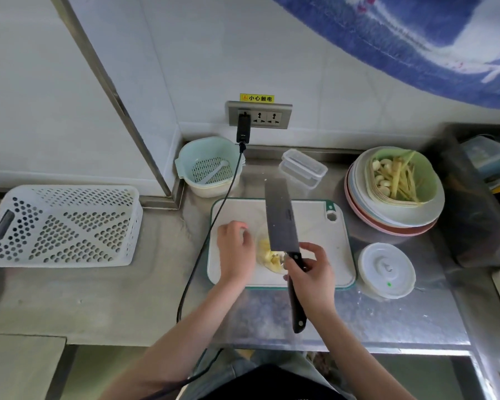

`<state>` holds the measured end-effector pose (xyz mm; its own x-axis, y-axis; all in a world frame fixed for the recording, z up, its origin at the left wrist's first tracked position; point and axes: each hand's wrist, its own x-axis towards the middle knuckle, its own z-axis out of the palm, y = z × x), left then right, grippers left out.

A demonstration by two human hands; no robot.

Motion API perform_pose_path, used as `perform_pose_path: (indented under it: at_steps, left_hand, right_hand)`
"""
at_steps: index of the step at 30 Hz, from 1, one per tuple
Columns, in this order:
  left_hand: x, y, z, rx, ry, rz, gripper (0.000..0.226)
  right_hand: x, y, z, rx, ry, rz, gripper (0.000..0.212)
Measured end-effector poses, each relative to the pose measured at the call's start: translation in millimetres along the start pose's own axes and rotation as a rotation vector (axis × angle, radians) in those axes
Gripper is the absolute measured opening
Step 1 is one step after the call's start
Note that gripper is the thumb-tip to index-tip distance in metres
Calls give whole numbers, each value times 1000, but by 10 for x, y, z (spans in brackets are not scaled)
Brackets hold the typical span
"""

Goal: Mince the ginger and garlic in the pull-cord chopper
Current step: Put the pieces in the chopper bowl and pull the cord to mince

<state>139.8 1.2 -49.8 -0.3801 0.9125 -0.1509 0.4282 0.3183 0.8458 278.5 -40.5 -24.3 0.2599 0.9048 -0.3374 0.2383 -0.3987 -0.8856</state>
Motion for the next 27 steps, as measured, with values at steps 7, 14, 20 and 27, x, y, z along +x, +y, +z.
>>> perform_pose_path:
  at_steps: [7, 14, 20, 27]
  left_hand:
    - [-465, 218, -238, -459, -544, -696, 40]
    - [-167, -17, -265, -353, -497, -616, 44]
    - [7, -135, -136, -188, -505, -575, 26]
    - [238, -77, 172, -216, -516, -534, 46]
  right_hand:
    - [-60, -52, 437, -162, -46, -70, 24]
    - [65, -105, 367, -84, 217, -24, 19]
    - [460, 186, -400, -312, 321, 26, 18]
    - [474, 679, -560, -492, 199, 3, 14]
